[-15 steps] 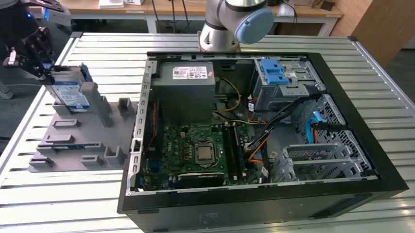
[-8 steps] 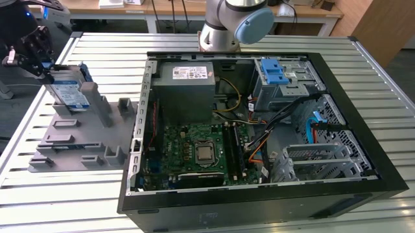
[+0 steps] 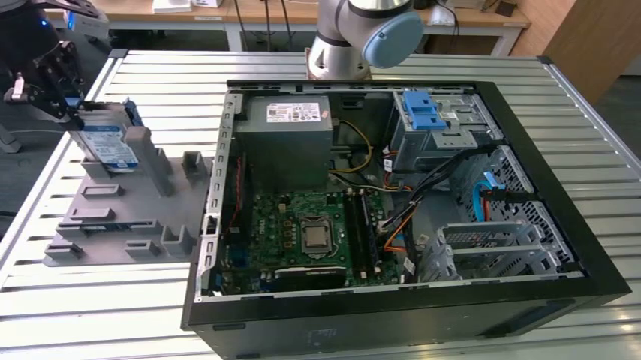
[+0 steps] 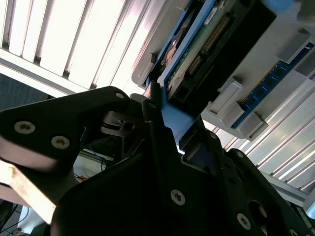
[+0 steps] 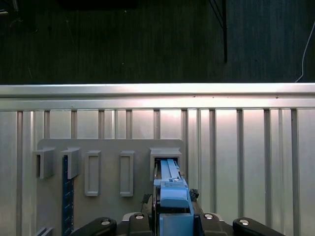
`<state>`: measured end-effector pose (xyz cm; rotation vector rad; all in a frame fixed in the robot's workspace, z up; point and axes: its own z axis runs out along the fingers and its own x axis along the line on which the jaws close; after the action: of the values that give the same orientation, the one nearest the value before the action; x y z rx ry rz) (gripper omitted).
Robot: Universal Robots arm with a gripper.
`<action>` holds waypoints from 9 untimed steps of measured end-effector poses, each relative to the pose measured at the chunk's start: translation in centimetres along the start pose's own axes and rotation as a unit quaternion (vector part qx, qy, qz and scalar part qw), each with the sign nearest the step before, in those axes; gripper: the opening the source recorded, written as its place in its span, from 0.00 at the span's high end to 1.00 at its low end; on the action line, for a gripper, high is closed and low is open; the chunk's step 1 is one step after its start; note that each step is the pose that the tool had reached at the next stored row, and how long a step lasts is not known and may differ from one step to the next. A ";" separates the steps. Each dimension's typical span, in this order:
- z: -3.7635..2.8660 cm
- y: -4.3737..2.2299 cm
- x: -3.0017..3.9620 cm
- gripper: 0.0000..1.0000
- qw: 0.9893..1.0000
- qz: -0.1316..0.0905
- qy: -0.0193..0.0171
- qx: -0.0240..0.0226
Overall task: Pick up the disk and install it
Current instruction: 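Pick up the disk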
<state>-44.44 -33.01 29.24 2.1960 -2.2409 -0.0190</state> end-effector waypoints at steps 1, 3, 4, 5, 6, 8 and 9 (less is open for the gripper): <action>0.01 0.00 0.00 0.62 1.000 0.000 0.000 0.000; 0.02 0.00 0.01 0.56 1.000 0.000 0.000 0.000; 0.02 0.00 0.01 0.56 1.000 0.000 0.000 0.000; 0.02 0.00 0.01 0.56 1.000 0.000 0.000 0.000; 0.02 -0.01 0.01 0.56 1.000 0.000 0.000 0.000; 0.02 0.00 0.01 0.56 1.000 0.000 0.000 0.000; 0.03 0.00 0.02 0.56 1.000 0.000 0.000 0.000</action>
<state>-44.43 -33.03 29.21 2.1964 -2.2412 -0.0186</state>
